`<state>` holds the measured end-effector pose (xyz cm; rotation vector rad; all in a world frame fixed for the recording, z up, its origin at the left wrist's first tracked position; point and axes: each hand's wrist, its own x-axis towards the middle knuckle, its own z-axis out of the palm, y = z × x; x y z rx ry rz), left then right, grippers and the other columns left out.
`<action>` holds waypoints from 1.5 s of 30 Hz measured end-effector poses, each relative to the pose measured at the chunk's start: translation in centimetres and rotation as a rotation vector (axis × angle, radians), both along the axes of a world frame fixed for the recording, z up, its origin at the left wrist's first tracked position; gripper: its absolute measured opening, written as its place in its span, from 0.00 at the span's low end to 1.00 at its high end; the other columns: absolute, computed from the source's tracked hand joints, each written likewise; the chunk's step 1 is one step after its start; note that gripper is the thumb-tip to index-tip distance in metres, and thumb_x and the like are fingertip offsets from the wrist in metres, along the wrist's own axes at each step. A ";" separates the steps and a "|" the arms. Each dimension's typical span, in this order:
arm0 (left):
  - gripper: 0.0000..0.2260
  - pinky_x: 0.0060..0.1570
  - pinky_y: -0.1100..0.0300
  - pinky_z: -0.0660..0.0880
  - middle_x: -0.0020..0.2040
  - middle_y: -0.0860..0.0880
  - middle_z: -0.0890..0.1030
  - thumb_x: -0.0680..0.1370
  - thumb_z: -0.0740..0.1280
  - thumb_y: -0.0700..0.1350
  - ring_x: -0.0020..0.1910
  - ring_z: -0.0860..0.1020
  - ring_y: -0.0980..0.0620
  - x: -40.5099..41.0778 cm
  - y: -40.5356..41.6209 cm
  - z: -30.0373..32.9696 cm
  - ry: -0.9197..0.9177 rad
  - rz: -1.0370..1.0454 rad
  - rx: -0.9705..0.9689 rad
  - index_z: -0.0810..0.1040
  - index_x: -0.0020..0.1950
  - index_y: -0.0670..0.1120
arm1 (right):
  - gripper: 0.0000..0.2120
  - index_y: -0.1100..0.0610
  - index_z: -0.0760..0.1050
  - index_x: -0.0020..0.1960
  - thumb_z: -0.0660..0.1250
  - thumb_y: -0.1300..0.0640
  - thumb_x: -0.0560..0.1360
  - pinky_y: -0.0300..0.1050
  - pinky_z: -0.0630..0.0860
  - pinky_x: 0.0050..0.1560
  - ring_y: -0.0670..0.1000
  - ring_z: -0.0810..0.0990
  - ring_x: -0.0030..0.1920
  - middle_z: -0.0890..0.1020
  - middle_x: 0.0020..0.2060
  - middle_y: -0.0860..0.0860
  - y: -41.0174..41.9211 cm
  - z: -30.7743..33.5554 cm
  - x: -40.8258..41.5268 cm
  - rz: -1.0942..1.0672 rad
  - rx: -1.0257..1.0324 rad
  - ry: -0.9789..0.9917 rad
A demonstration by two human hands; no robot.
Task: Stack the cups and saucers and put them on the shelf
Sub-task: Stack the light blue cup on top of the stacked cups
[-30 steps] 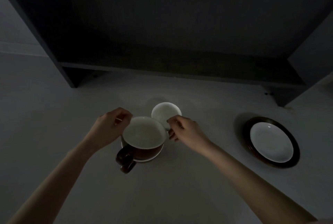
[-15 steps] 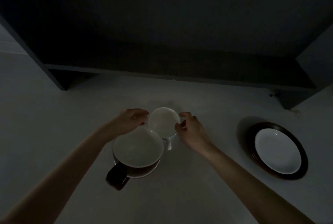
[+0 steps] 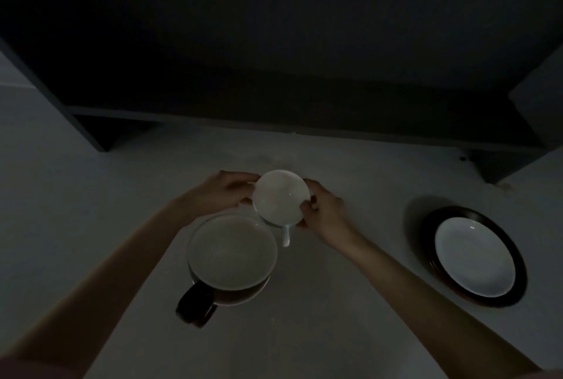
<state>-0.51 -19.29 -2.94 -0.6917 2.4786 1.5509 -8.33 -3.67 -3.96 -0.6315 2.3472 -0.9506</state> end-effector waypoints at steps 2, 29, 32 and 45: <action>0.15 0.40 0.68 0.72 0.55 0.48 0.75 0.78 0.57 0.40 0.49 0.76 0.52 -0.3 -0.2 1.0 0.024 -0.007 -0.038 0.70 0.65 0.45 | 0.19 0.59 0.66 0.66 0.57 0.65 0.75 0.58 0.79 0.52 0.64 0.81 0.49 0.78 0.49 0.63 -0.1 1.2 -0.4 0.004 -0.029 0.002; 0.12 0.27 0.76 0.72 0.48 0.52 0.77 0.77 0.59 0.42 0.38 0.74 0.62 6.6 -1.3 2.9 0.046 -0.005 -0.264 0.76 0.58 0.49 | 0.16 0.59 0.68 0.56 0.56 0.50 0.75 0.47 0.73 0.38 0.55 0.78 0.41 0.79 0.42 0.54 0.8 5.2 6.3 0.263 0.079 0.012; 0.13 0.28 0.75 0.72 0.50 0.53 0.76 0.78 0.58 0.42 0.39 0.73 0.63 6.5 -1.0 3.0 0.058 -0.014 -0.233 0.75 0.60 0.48 | 0.16 0.60 0.70 0.57 0.56 0.50 0.75 0.44 0.71 0.38 0.55 0.76 0.41 0.78 0.43 0.54 0.8 5.0 6.3 0.253 0.091 0.040; 0.13 0.49 0.62 0.69 0.56 0.53 0.74 0.79 0.54 0.44 0.56 0.70 0.55 6.7 -0.1 2.4 0.041 0.049 -0.119 0.74 0.60 0.48 | 0.19 0.58 0.71 0.40 0.52 0.45 0.77 0.49 0.73 0.50 0.63 0.79 0.48 0.81 0.47 0.63 1.4 4.0 6.2 0.195 0.079 0.019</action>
